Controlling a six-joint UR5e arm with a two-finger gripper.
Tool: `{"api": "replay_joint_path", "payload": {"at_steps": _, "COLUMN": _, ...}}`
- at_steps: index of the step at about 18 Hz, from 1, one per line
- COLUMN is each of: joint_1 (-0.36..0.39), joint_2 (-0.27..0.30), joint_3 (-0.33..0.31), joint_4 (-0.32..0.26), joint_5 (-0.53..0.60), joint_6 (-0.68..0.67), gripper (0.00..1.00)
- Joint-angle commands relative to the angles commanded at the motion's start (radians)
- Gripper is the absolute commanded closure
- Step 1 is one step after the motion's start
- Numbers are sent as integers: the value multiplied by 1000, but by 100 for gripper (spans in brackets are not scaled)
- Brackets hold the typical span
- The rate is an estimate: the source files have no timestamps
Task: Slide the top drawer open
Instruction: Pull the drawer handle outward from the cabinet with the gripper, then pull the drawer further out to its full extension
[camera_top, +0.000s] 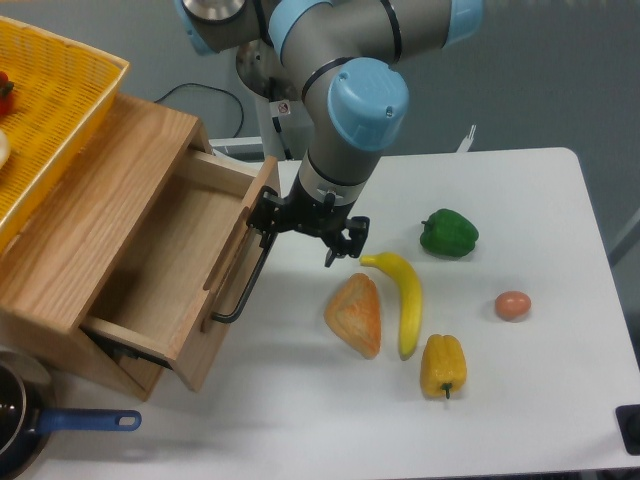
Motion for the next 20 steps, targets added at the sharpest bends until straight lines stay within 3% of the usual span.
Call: {"api": "replay_joint_path", "payload": {"at_steps": 20, "joint_1": 43, "joint_2": 3, "joint_3": 2, "joint_4": 3, "joint_5": 9, "joint_6": 25, "gripper": 0}}
